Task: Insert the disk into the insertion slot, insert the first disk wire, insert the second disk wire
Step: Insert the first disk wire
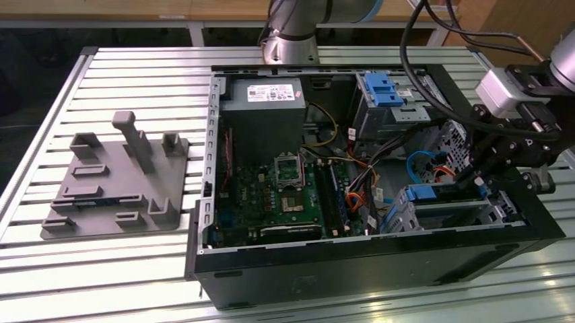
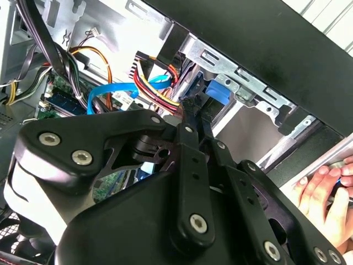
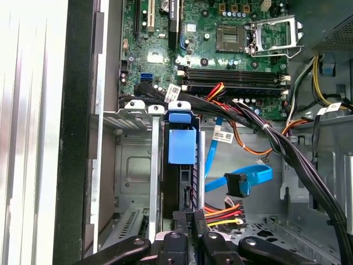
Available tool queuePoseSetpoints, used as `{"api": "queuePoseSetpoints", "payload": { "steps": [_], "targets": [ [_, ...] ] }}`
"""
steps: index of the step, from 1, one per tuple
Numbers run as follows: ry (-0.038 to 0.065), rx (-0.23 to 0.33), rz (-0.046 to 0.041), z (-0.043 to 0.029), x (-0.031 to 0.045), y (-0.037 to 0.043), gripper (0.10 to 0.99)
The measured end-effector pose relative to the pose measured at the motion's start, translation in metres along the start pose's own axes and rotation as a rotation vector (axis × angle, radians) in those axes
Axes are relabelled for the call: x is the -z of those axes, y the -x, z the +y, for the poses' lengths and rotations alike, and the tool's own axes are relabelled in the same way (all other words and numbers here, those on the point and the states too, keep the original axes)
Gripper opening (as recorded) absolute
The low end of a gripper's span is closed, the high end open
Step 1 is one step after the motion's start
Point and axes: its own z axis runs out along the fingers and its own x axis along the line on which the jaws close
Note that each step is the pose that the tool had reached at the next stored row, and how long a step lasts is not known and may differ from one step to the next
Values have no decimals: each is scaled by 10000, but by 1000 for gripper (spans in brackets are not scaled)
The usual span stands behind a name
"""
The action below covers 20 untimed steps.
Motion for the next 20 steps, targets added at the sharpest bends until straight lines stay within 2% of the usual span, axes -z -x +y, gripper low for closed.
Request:
{"api": "queuePoseSetpoints", "payload": {
  "steps": [11,13,14,15,18,20],
  "targets": [
    [0,1,-2,-2,-36,-2,176],
    [-2,0,-3,0,-36,-2,294],
    [-3,0,-2,1,-33,-1,294],
    [-5,0,1,2,-26,0,357],
    [-13,0,-1,6,14,10,357],
    [-17,-1,-1,11,75,15,357]
  ]
}}
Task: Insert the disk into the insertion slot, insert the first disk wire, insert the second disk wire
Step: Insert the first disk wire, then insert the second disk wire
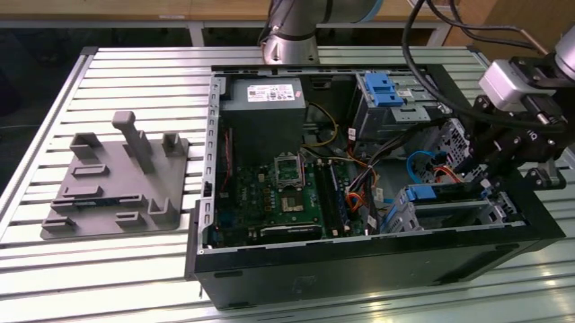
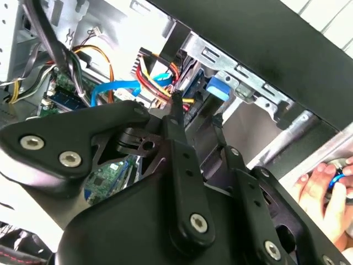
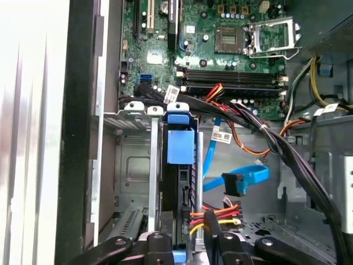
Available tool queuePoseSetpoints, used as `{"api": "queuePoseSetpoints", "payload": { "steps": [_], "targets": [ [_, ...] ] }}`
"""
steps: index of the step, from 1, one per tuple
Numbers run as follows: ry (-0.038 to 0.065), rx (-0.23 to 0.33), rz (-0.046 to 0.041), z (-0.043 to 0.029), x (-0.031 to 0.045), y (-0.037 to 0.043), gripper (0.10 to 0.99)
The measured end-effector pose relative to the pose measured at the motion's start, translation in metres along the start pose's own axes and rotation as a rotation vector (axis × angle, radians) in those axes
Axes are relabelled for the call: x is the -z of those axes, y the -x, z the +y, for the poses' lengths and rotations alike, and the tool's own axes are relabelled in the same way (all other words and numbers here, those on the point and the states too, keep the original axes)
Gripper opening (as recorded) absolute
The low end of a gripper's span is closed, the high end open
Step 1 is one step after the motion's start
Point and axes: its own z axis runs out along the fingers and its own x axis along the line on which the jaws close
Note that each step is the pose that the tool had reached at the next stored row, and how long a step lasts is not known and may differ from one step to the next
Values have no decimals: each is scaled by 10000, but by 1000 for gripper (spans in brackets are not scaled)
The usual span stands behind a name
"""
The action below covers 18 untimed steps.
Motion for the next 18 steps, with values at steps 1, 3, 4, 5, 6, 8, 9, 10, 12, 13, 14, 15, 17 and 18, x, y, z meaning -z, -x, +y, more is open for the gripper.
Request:
{"api": "queuePoseSetpoints", "payload": {
  "steps": [1,3,4,5,6,8,9,10,12,13,14,15,17,18],
  "targets": [
    [-2,-1,0,4,44,3,357],
    [-6,-1,1,11,133,9,357],
    [-8,0,0,14,178,12,357],
    [-8,0,-2,18,222,14,357],
    [-9,0,1,21,270,17,357],
    [-9,0,0,28,360,21,357],
    [-9,-1,0,32,404,24,357],
    [-8,-1,-1,35,447,26,357],
    [-8,0,-1,37,469,28,357],
    [-8,0,-2,37,468,28,357],
    [-8,0,-2,37,468,28,357],
    [-9,0,1,37,469,33,357],
    [-8,0,2,37,469,36,357],
    [-8,0,2,37,469,37,357]
  ]
}}
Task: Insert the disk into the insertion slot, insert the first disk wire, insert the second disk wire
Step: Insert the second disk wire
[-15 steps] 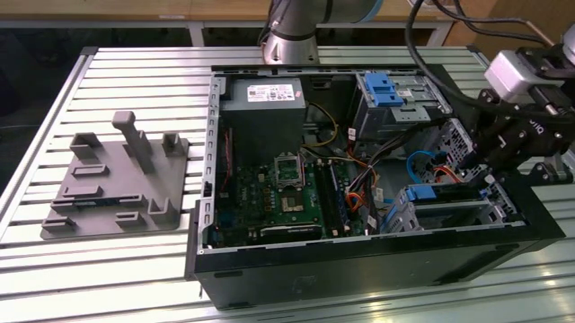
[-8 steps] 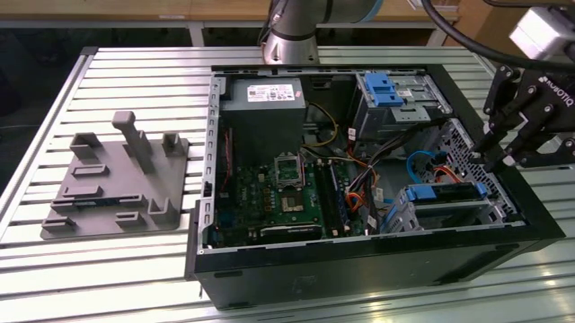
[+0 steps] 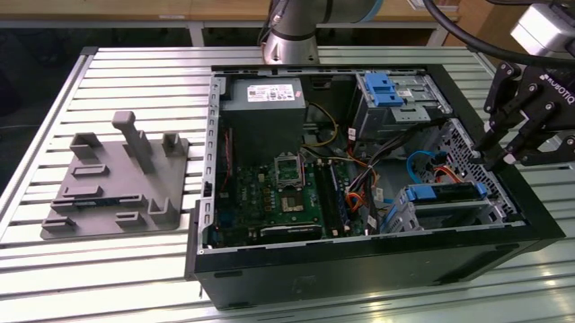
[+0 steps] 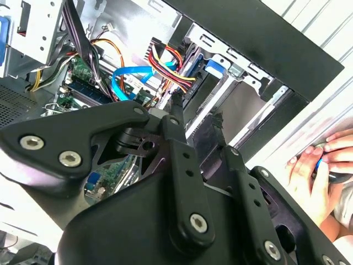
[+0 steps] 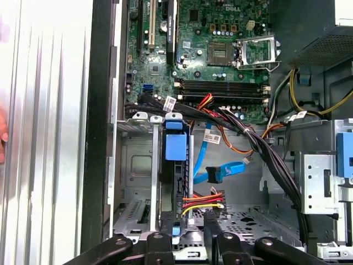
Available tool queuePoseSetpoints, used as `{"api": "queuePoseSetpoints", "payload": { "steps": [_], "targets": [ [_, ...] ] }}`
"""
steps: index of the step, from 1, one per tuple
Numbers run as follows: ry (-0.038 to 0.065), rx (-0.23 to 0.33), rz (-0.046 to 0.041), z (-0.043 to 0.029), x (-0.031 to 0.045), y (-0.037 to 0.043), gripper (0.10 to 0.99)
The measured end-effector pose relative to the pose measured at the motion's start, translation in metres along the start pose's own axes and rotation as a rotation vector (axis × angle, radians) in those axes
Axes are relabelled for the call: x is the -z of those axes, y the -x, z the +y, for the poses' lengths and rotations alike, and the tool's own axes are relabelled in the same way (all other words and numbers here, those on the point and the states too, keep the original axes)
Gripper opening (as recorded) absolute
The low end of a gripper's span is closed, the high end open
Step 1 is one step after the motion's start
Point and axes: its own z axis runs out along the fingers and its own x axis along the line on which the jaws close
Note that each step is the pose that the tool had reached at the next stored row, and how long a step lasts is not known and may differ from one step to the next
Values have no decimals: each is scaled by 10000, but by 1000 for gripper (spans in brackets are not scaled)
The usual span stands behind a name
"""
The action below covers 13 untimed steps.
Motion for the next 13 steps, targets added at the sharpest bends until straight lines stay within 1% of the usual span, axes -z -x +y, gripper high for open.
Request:
{"api": "queuePoseSetpoints", "payload": {
  "steps": [5,9,11,13],
  "targets": [
    [0,0,1,0,0,1,357],
    [0,-2,16,0,-2,23,357],
    [0,-4,57,0,-2,46,357],
    [0,-9,123,0,-4,79,357]
  ]
}}
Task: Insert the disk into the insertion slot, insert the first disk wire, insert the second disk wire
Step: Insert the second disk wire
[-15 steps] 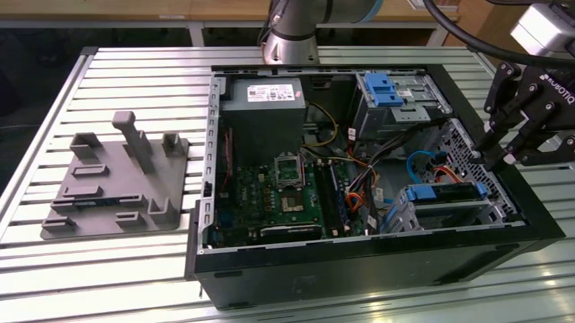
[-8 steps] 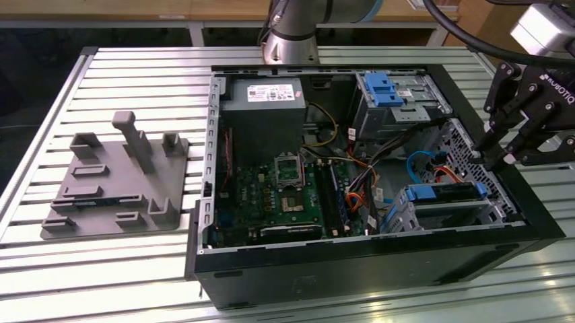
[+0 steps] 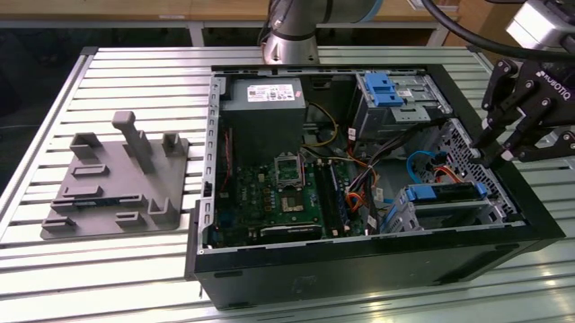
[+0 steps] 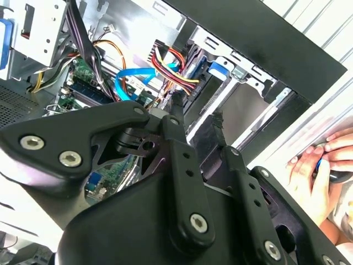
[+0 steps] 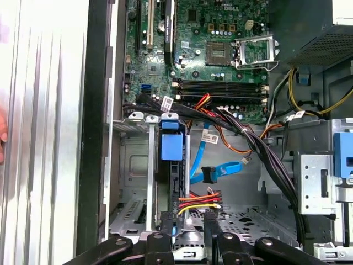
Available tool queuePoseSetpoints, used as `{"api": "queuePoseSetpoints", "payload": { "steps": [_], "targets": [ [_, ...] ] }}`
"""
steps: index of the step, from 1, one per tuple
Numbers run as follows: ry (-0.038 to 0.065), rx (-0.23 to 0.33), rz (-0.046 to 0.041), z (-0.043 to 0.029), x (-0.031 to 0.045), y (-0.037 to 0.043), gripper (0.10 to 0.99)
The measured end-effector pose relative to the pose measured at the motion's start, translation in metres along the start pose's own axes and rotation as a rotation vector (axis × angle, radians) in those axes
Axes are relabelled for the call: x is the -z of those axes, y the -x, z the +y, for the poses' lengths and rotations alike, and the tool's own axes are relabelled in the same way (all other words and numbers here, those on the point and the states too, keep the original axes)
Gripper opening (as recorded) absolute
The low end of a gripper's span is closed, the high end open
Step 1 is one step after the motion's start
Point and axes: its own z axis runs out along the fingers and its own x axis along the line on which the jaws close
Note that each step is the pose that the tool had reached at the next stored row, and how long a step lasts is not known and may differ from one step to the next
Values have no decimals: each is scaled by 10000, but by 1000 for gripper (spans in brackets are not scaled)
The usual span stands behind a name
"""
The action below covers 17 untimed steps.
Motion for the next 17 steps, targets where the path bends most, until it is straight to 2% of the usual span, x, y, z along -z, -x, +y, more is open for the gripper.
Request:
{"api": "queuePoseSetpoints", "payload": {
  "steps": [9,12,15,17],
  "targets": [
    [0,-32,404,-1,-7,189,357],
    [0,-40,519,-1,-10,259,357],
    [1,-47,599,-1,-12,305,357],
    [1,-56,720,-1,-12,330,357]
  ]
}}
